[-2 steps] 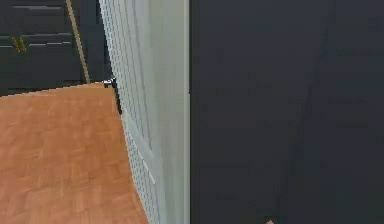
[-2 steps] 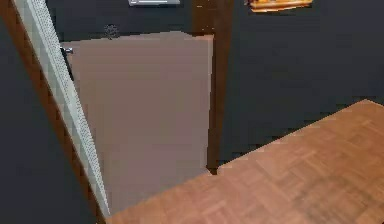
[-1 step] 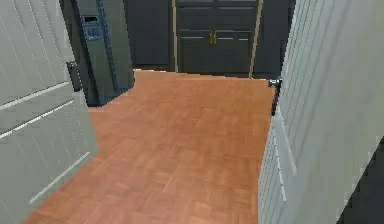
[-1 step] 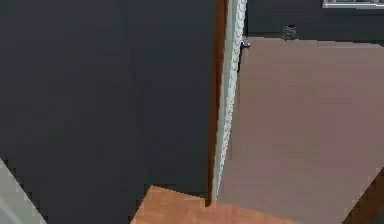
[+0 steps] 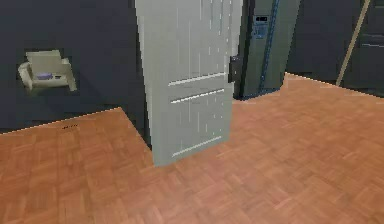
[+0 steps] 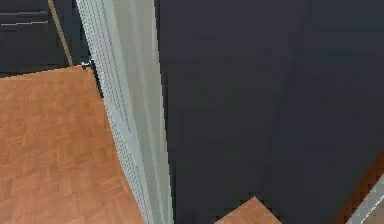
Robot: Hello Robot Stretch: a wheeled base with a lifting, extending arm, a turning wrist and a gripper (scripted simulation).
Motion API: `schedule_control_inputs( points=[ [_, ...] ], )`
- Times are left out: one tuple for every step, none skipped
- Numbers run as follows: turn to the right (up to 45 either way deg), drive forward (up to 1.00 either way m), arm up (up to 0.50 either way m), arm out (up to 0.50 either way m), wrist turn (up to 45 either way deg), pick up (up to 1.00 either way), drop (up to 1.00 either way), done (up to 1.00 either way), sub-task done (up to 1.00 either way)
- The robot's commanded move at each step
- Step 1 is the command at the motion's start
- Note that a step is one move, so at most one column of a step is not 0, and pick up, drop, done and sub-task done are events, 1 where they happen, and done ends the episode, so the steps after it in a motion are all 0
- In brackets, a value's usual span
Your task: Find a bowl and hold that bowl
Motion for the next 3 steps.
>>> schedule_control_inputs(
  points=[
    [0.0, 0.45, 0.0, 0.0, 0.0, 0.0, 0.0, 0.0, 0.0],
    [45.0, 0.0, 0.0, 0.0, 0.0, 0.0, 0.0, 0.0, 0.0],
    [9.0, 0.0, 0.0, 0.0, 0.0, 0.0, 0.0, 0.0, 0.0]
  ],
)
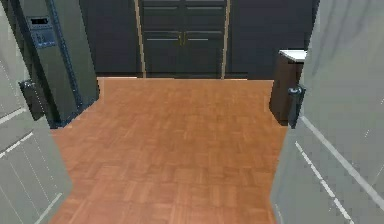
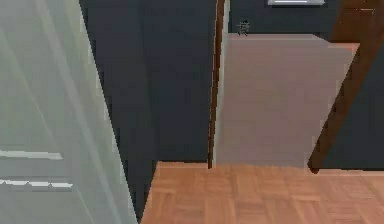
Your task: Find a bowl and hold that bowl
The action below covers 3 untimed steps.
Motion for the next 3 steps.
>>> schedule_control_inputs(
  points=[
    [0.0, 1.0, 0.0, 0.0, 0.0, 0.0, 0.0, 0.0, 0.0],
    [6.0, 0.0, 0.0, 0.0, 0.0, 0.0, 0.0, 0.0, 0.0],
    [0.0, 0.45, 0.0, 0.0, 0.0, 0.0, 0.0, 0.0, 0.0]
  ],
)
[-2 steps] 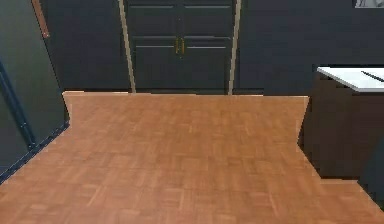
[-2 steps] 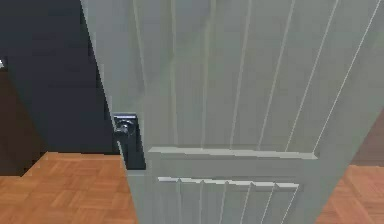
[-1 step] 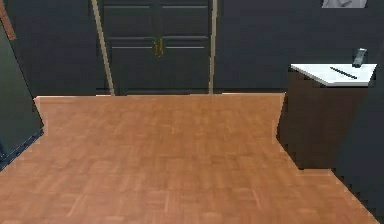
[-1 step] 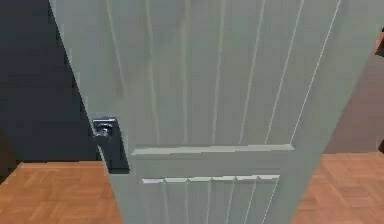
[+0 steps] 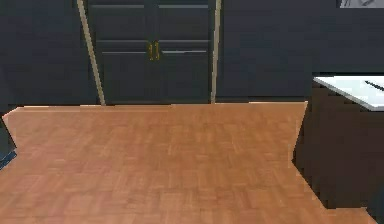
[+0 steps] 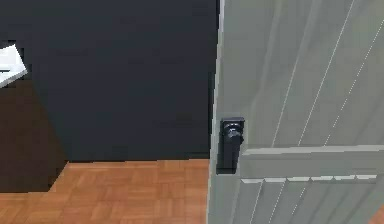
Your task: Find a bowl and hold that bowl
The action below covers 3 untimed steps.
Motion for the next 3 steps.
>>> schedule_control_inputs(
  points=[
    [12.0, 0.0, 0.0, 0.0, 0.0, 0.0, 0.0, 0.0, 0.0],
    [0.0, 1.0, 0.0, 0.0, 0.0, 0.0, 0.0, 0.0, 0.0],
    [0.0, 0.95, 0.0, 0.0, 0.0, 0.0, 0.0, 0.0, 0.0]
  ],
)
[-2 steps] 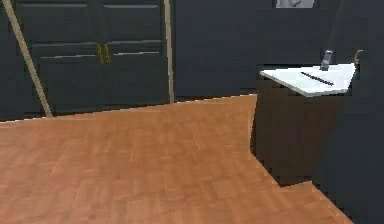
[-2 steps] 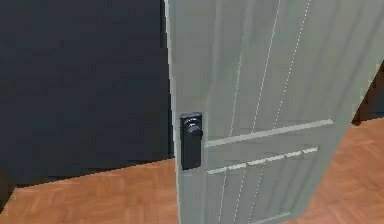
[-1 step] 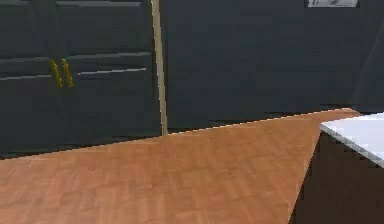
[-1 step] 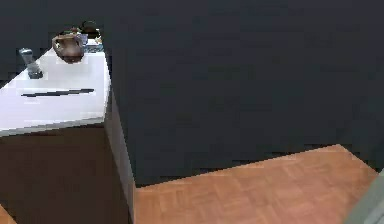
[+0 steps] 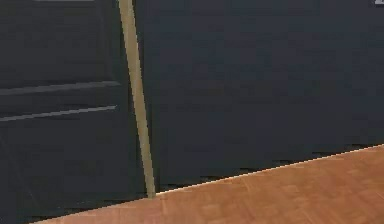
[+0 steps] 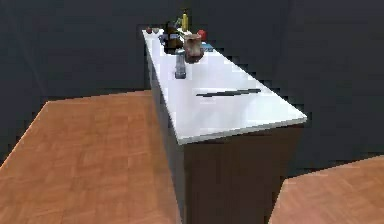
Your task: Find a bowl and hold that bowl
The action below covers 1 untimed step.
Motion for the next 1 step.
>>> schedule_control_inputs(
  points=[
    [30.0, 0.0, 0.0, 0.0, 0.0, 0.0, 0.0, 0.0, 0.0]
  ],
)
